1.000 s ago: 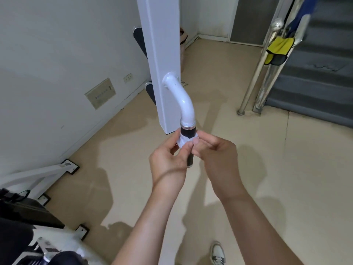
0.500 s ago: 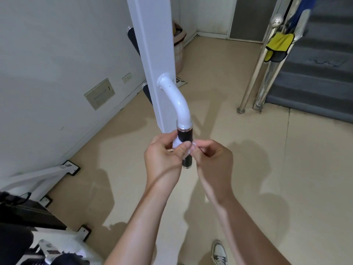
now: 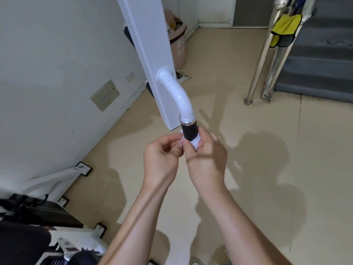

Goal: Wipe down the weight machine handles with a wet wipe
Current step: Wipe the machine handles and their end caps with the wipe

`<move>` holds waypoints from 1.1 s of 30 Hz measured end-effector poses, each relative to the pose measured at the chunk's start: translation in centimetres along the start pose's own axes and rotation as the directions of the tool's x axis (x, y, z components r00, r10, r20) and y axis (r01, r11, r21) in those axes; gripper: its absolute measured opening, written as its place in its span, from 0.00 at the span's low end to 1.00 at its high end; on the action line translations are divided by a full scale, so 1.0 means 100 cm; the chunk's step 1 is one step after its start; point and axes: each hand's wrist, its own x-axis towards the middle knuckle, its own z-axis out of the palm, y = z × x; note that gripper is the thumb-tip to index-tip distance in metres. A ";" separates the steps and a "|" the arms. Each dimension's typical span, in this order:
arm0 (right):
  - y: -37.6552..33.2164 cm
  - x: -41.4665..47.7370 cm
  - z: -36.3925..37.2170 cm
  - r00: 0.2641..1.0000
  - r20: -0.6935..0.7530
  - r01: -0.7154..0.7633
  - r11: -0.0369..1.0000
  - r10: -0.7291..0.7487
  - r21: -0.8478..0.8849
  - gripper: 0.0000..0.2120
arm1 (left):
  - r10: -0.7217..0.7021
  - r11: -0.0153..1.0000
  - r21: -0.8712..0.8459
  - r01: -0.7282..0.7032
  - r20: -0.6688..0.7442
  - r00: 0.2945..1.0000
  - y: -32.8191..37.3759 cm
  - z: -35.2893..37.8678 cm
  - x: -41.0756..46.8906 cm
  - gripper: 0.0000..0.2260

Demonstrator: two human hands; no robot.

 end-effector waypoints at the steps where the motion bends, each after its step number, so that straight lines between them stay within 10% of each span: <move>1: 0.001 -0.001 0.002 1.000 -0.010 0.003 1.000 -0.003 0.015 0.09 | 0.000 1.000 0.019 0.001 -0.028 1.000 -0.001 0.000 0.002 0.08; 7: 0.004 -0.007 0.005 1.000 -0.017 -0.007 0.996 0.008 0.089 0.10 | 0.142 0.918 0.376 -0.122 -0.025 0.990 0.002 -0.007 0.003 0.08; 18: 0.004 -0.017 0.005 0.969 0.054 -0.245 0.900 0.242 0.360 0.05 | 0.167 0.881 0.427 -0.206 0.128 0.978 0.006 -0.007 -0.015 0.32; 28: 0.007 -0.029 0.006 0.929 0.198 -0.368 0.712 0.313 0.598 0.15 | 0.237 0.884 0.398 -0.245 0.071 0.969 -0.014 -0.008 -0.023 0.28; 33: 0.003 -0.029 0.007 0.979 0.109 -0.206 0.840 0.175 0.502 0.15 | 0.191 0.918 0.347 -0.191 0.032 0.981 -0.018 -0.015 -0.019 0.19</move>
